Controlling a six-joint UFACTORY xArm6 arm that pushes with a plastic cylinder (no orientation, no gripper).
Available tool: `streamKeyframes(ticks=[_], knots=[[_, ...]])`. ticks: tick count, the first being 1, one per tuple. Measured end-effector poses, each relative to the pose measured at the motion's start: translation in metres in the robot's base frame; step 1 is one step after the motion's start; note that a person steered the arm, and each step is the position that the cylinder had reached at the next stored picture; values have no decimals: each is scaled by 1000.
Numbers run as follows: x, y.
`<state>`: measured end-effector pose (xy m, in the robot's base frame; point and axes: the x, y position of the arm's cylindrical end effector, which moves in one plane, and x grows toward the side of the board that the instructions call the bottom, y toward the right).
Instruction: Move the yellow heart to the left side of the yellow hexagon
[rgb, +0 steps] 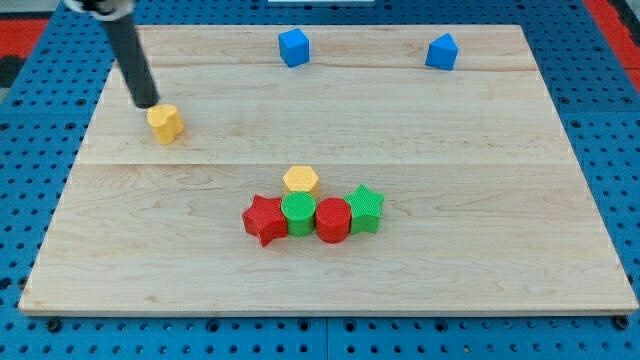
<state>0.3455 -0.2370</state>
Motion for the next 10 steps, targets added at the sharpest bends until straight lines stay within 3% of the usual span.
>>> streamKeyframes(ticks=[2, 3, 4, 5, 7, 8, 10], knots=[[35, 97], [73, 127], [91, 137], [84, 70], [108, 57], [135, 20], [129, 112]])
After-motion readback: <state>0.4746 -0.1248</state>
